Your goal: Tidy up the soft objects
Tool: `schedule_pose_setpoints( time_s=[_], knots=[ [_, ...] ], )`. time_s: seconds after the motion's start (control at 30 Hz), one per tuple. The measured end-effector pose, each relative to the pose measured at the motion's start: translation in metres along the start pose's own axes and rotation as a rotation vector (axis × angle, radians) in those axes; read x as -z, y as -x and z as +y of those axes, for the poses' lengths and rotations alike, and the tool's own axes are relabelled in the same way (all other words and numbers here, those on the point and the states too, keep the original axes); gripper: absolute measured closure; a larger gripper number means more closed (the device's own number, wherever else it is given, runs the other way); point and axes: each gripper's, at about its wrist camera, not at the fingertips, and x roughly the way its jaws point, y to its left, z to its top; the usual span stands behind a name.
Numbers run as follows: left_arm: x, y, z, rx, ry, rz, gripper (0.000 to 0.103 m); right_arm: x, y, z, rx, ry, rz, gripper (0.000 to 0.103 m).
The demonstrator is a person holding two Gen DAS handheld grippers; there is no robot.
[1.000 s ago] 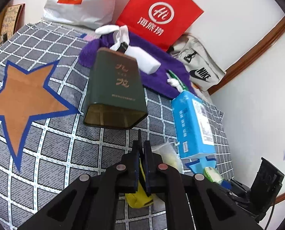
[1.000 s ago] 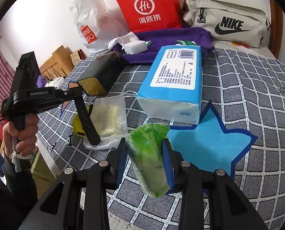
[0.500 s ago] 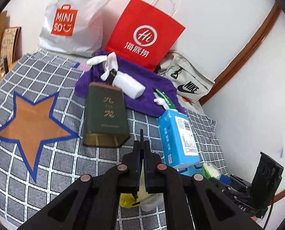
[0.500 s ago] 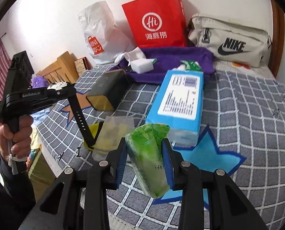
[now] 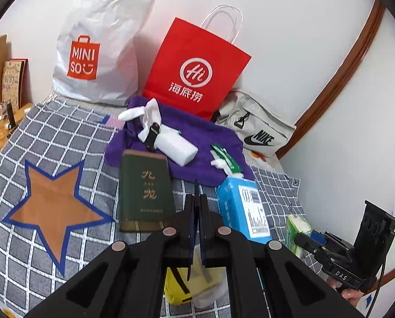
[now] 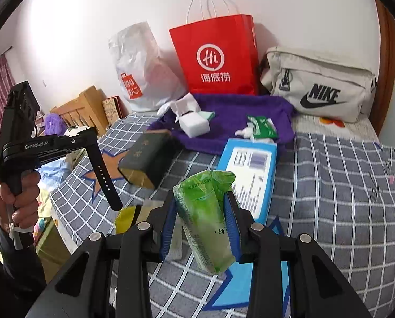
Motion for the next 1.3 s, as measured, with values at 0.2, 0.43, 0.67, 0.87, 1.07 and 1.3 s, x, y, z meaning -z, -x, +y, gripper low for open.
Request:
schedule_pose_setpoints(
  time_s=[0.2, 0.43, 0.67, 0.87, 1.07, 1.3],
  knots=[
    [-0.017, -0.005, -0.001, -0.025, 0.004, -0.012, 0.099, -0.019, -0.01, -0.003, -0.006, 0.011, -0.004, 0.068],
    [-0.039, -0.015, -0.001, -0.028, 0.009, -0.019, 0.099, -0.043, -0.025, -0.017, 0.013, 0.018, -0.015, 0.068],
    [-0.062, -0.033, -0.001, -0.024, 0.015, -0.021, 0.099, -0.071, -0.044, -0.034, 0.047, 0.024, -0.027, 0.068],
    [-0.081, -0.046, 0.0, -0.03, 0.016, -0.033, 0.099, -0.092, -0.062, -0.051, 0.052, 0.018, -0.028, 0.068],
    [-0.101, -0.065, 0.002, -0.027, 0.033, -0.052, 0.099, -0.11, -0.085, -0.064, 0.052, 0.02, -0.014, 0.068],
    [-0.12, -0.095, 0.003, -0.006, 0.054, -0.042, 0.099, -0.124, -0.117, -0.08, 0.073, 0.027, 0.025, 0.068]
  ],
)
